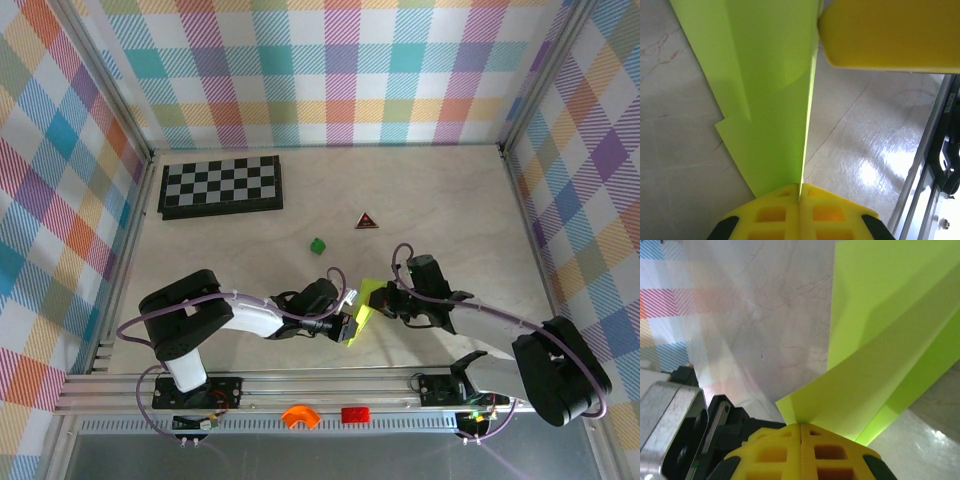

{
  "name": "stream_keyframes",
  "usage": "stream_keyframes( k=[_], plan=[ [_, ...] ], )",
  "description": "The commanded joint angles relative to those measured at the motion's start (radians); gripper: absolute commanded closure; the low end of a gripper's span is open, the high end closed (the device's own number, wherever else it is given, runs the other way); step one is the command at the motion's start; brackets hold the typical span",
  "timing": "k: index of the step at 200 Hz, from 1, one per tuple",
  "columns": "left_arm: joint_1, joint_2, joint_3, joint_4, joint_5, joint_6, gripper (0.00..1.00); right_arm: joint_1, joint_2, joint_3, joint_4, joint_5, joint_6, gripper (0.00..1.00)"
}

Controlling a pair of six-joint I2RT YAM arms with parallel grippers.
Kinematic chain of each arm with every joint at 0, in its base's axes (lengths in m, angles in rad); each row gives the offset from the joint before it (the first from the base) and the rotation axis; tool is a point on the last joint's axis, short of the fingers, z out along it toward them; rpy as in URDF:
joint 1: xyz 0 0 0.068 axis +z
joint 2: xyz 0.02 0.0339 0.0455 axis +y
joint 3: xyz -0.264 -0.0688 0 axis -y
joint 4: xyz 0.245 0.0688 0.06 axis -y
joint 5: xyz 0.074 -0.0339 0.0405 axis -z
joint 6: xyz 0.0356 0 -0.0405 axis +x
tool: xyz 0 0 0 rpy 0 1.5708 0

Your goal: Fold a paper plane with a square sheet of paper (pick it up from the middle)

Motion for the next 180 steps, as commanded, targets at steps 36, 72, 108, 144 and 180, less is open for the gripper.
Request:
stream_keyframes(
  k=[36,72,108,144,180],
  plan=[
    [-0.006,0.074,-0.038,-0.097,0.027,-0.024,0.98,0.002,0.058,0.056,-0.021,0.072,0.000,0.98],
    [-0.007,0.077,-0.034,-0.102,0.028,-0.024,0.98,0.002,0.105,0.073,-0.010,0.067,0.001,0.98],
    [-0.007,0.070,-0.029,-0.124,0.020,-0.024,0.98,0.002,0.121,0.090,-0.071,0.113,-0.004,0.98],
    [-0.006,0.077,-0.020,-0.131,0.028,-0.023,0.97,0.002,0.140,0.089,-0.084,0.119,-0.008,0.98],
    [-0.005,0.089,-0.009,-0.141,0.037,-0.021,0.96,0.001,0.160,0.092,-0.085,0.121,-0.009,0.98]
  ],
)
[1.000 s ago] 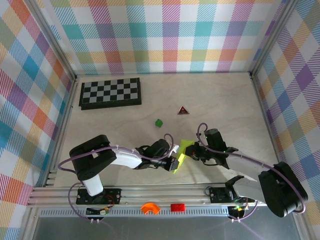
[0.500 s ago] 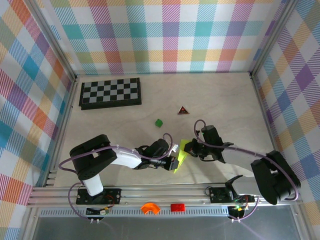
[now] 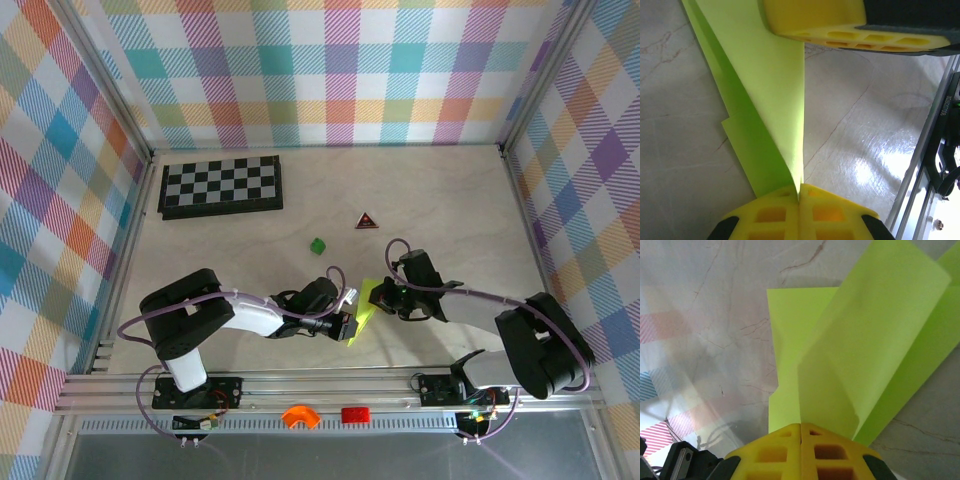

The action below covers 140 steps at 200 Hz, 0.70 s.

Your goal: Fold a paper plane with a square sheet of paper (pick it up from the middle)

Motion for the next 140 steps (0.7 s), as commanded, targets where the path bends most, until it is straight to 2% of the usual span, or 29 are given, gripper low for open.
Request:
stream_keyframes(
  k=[1,90,140],
  plan=[
    [-0.011,0.083,-0.015,-0.137,0.024,-0.002,0.96,0.001,0.016,0.018,-0.035,0.017,-0.017,0.98],
    [-0.011,0.076,-0.016,-0.157,0.019,-0.002,0.94,0.000,0.022,0.006,-0.064,0.055,-0.014,0.99],
    [-0.011,0.052,-0.013,-0.155,0.038,0.006,0.88,0.001,0.091,0.002,-0.039,0.051,-0.016,0.99]
  ],
)
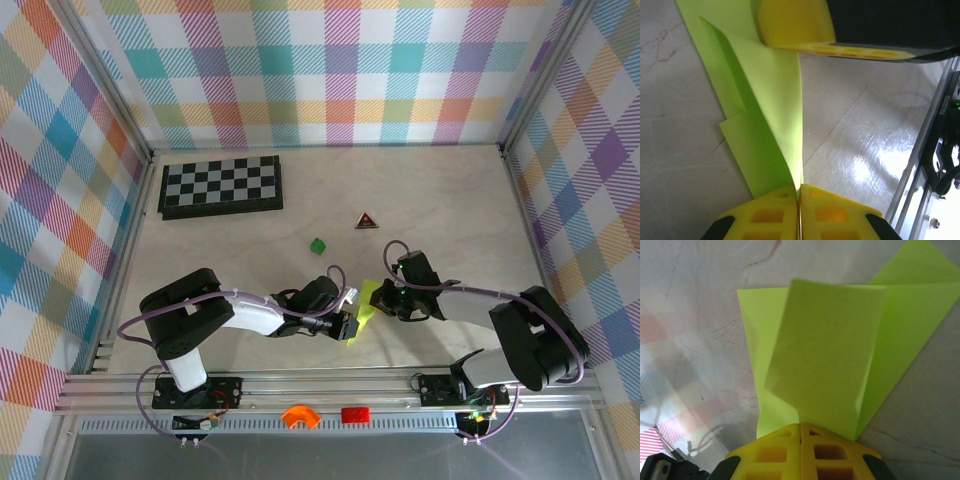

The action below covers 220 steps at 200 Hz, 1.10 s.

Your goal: Fold a paper plane with a square sheet of paper (pick it up from the middle)

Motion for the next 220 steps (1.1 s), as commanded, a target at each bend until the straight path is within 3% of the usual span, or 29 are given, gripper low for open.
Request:
stream_keyframes(
  k=[1,24,69,84,155,220],
  plan=[
    [-0.014,0.051,-0.026,-0.131,0.023,0.008,0.88,-0.001,0.047,-0.004,-0.027,0.033,-0.015,0.99],
    [-0.014,0.008,-0.025,-0.152,0.014,0.008,0.81,0.000,0.074,-0.012,-0.019,0.034,-0.012,1.00],
    [-0.007,-0.147,-0.029,-0.224,-0.072,-0.025,0.56,0.000,0.080,-0.019,-0.034,0.044,-0.015,1.00],
    [0.015,-0.191,-0.032,-0.240,-0.086,-0.053,0.53,0.001,0.078,-0.022,-0.035,0.044,-0.015,1.00],
    [0.106,-0.074,0.014,-0.032,0.163,-0.181,0.55,0.000,0.092,-0.024,-0.021,0.040,-0.005,1.00],
    [0.107,0.010,0.010,0.060,0.200,-0.230,0.73,0.000,0.091,-0.024,-0.027,0.040,-0.005,1.00]
  ],
)
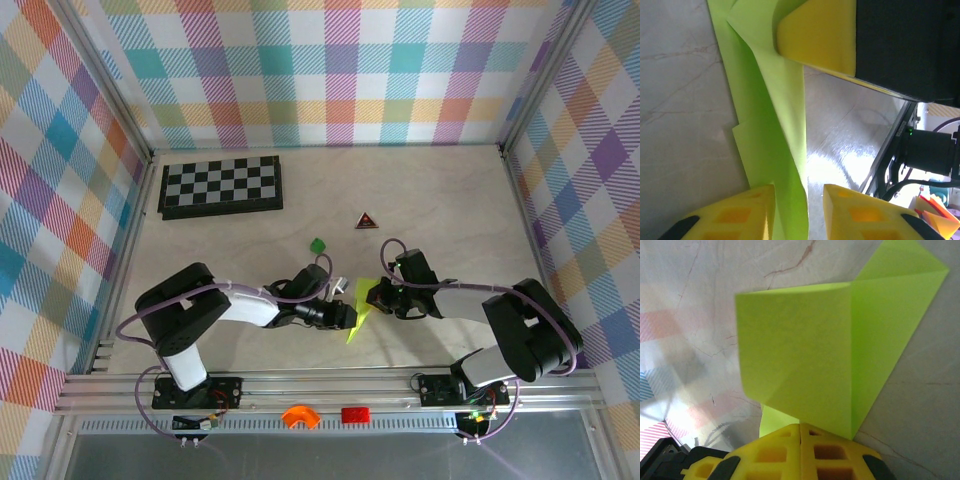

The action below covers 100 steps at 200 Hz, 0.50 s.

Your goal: Fold a paper plane with a square sheet of paper (pick it up from the middle)

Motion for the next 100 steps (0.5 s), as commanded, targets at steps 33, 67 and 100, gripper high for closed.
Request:
stream_keyframes(
  k=[33,67,100],
  plan=[
    [0.004,0.038,0.004,0.063,0.049,-0.021,0.79,0.000,0.045,-0.031,-0.098,0.072,-0.006,1.00],
    [0.003,0.078,-0.006,0.112,0.090,-0.034,0.91,0.000,0.058,-0.032,-0.095,0.072,-0.008,1.00],
    [0.004,0.111,-0.038,0.214,0.126,-0.082,0.97,0.001,0.067,-0.034,-0.094,0.074,-0.007,1.00]
  ],
)
